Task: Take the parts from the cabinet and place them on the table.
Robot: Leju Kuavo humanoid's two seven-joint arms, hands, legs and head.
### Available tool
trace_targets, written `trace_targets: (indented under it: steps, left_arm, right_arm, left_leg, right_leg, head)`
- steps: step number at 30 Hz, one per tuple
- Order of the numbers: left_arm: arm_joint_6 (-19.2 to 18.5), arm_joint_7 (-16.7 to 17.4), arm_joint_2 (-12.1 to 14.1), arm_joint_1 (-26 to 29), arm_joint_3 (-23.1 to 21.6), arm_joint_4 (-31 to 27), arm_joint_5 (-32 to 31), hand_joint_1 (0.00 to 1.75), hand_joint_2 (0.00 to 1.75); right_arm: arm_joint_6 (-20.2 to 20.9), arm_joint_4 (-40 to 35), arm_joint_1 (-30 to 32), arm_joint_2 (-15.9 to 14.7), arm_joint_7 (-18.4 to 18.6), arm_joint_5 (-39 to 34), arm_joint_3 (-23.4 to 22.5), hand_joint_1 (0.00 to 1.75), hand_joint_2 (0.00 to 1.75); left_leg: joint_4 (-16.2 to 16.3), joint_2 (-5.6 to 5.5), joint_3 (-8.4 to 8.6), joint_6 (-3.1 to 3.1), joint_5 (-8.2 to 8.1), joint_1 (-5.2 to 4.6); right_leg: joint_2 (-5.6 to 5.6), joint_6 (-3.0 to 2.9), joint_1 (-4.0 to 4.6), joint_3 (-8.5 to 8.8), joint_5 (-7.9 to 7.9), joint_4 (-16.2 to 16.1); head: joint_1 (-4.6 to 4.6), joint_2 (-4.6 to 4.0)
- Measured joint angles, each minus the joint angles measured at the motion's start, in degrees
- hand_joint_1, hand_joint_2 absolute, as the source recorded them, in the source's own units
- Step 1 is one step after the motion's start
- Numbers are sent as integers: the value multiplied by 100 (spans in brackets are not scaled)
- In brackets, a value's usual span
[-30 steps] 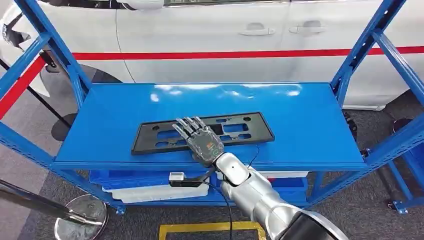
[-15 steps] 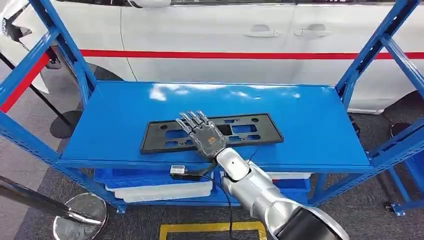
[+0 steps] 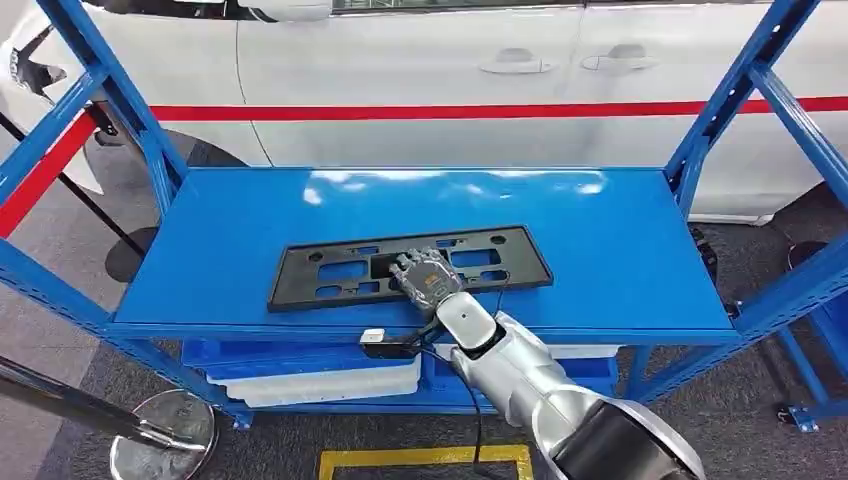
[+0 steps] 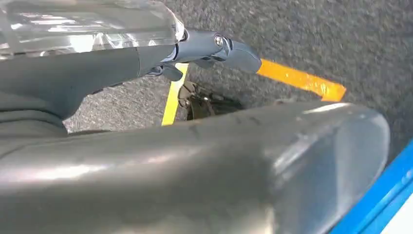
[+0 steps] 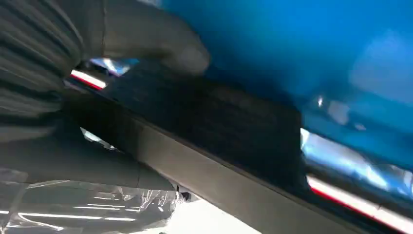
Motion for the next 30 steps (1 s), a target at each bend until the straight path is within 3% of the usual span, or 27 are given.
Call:
trace_targets:
  steps: [2, 3, 4, 5, 6, 8, 9, 11, 12, 14, 15, 18, 19, 20, 21, 22, 23, 24, 25, 27, 28, 30]
  left_arm:
    - [-31, -11, 0, 3, 0, 0, -2, 0, 0]
    - [-48, -11, -2, 11, 0, 0, -9, 0, 0]
    - [-72, -15, -7, 18, -2, 0, -20, 0, 0]
    - [-96, -28, -9, 18, -2, 0, -20, 0, 0]
    - [-118, -44, -7, 16, -2, 0, -20, 0, 0]
    - [-157, -90, -7, 5, -2, 0, -17, 0, 0]
    - [-173, -107, -7, -8, -2, 0, -18, 0, 0]
    - [-177, -203, -7, -9, -7, 0, -17, 0, 0]
    - [-177, -236, -7, -8, -7, 0, -20, 0, 175]
    - [-149, -417, -11, -12, -22, 0, -50, 0, 175]
    - [-131, -470, -13, -16, -28, 0, -68, 0, 175]
    - [-92, -584, -11, -18, -48, 0, -105, 0, 175]
    - [-70, -592, -11, -12, -48, 0, -103, 0, 175]
    - [-70, -592, -13, -8, -48, 0, -101, 0, 175]
    - [-79, -592, -13, -9, -48, 0, -90, 0, 175]
    - [-107, -601, -18, -10, -48, 0, -76, 0, 175]
    - [-133, -636, -20, -10, -48, 0, -66, 0, 175]
    - [-172, -667, -20, -9, -48, 0, -46, 0, 175]
    - [-201, -667, -20, -15, -48, 0, -24, 0, 175]
    - [-223, -618, -15, -17, -46, 0, 44, 0, 175]
    - [-243, -599, -15, -22, -42, 0, 70, 0, 175]
    - [-293, -584, -9, -23, -35, 0, 142, 0, 175]
  right_arm:
    - [-5, 46, 23, -4, 20, 2, 15, 166, 175]
    - [-11, 63, 21, -9, 33, 4, 17, 164, 175]
    - [-11, 76, 10, -9, 46, 4, 17, 166, 175]
    - [-20, 83, 3, -13, 48, 4, 20, 166, 175]
    - [-29, 83, -3, -13, 46, 4, 20, 166, 175]
    - [-46, 83, -25, -13, 37, 4, 22, 169, 175]
    - [-48, 83, -34, -13, 37, 4, 22, 171, 175]
    - [-81, 87, -52, -24, 24, 4, 22, 171, 175]
    - [-94, 89, -50, -24, 20, 4, 22, 171, 175]
    - [-118, 94, -63, -26, -11, 5, 22, 171, 175]
    - [-129, 96, -68, -26, -33, 4, 22, 171, 175]
    - [-289, 105, -49, -31, -129, -75, -7, 171, 175]
    - [-407, 105, -42, -31, -206, -153, -42, 171, 175]
    - [-533, 105, -29, -31, -295, -255, -85, 171, 175]
    - [-648, 103, -9, -31, -403, -370, -151, 171, 175]
    - [-754, 79, 18, -31, -573, -556, -225, 171, 175]
    - [-843, 25, 49, -29, -888, -903, -312, 171, 175]
    - [-955, -100, 100, -31, -1439, -1468, -480, 171, 175]
    - [-1047, -252, 148, -13, -1985, -1983, -654, 171, 175]
    - [-959, -852, 268, 4, -2994, -3154, -1085, 171, 175]
    - [-821, -1232, 338, 7, -3306, -3744, -1266, 171, 175]
    - [-362, -2124, 590, 4, -3746, -4978, -1562, 171, 175]
  left_leg:
    - [875, 0, -405, -38, -442, 19]
    - [1303, 0, -604, -56, -590, 21]
    - [1455, 0, -674, -66, -580, 24]
    - [1318, 1, -603, -67, -444, 28]
    - [956, 3, -421, -63, -220, 31]
    - [-118, 18, 127, -23, 258, 31]
    - [-352, 33, 233, 17, 180, 15]
    - [-361, 20, 218, 92, 199, -18]
    - [-360, 16, 217, 121, 207, -34]
    - [-441, 29, 241, 213, 283, 20]
    - [-445, 31, 237, 243, 293, 17]
    - [-438, 30, 182, 264, 306, 13]
    - [-431, 30, 171, 262, 307, 14]
    - [-426, 30, 171, 261, 306, 15]
    - [-419, 23, 175, 255, 303, 15]
    - [-407, 9, 179, 240, 295, 15]
    - [-389, 2, 181, 220, 283, 18]
    - [-371, -1, 169, 187, 264, 19]
    - [-316, -3, 133, 141, 242, -25]
    - [-345, 4, 146, 61, 248, 9]
    - [-366, 6, 172, 16, 247, 27]
    - [-253, 9, 172, -36, 140, 44]
  right_leg:
    - [-3, -13, 7, -10, 0, 3]
    - [-4, -14, 11, -16, 0, 8]
    - [-3, -14, 12, -12, -1, 9]
    - [-2, -12, 11, -2, -2, 13]
    - [1, -4, 10, 7, -7, 19]
    - [4, 23, 8, 30, -24, 34]
    - [9, 54, 43, 22, -36, 51]
    - [19, 121, 43, 1, -18, 50]
    - [19, 159, 25, 9, -3, 33]
    - [18, 234, 11, 1, -36, 84]
    - [15, 243, 16, -53, -150, 205]
    - [17, 287, -2, -686, -839, 1524]
    - [17, 296, -5, -842, -906, 1833]
    - [15, 300, -16, -853, -820, 1839]
    - [15, 296, -31, -735, -633, 1599]
    - [15, 284, -41, -508, -368, 1132]
    - [15, 267, -44, -273, -140, 647]
    - [21, 237, -41, -74, -23, 199]
    - [21, 217, -4, -38, -70, 106]
    - [33, 150, 26, -51, -77, 129]
    - [38, 109, 46, -36, -82, 123]
    - [6, 34, -6, 41, -55, 37]
  head:
    - [0, 0]
    - [0, 0]
    - [0, 0]
    - [0, 0]
    - [0, 0]
    - [0, 0]
    - [0, 0]
    - [0, 0]
    - [0, 0]
    - [2, 0]
    - [2, 0]
    - [2, 0]
    - [0, 0]
    - [0, 0]
    - [0, 0]
    - [2, 0]
    - [0, 0]
    - [2, 0]
    - [0, 0]
    - [0, 0]
    - [0, 0]
    - [2, 0]
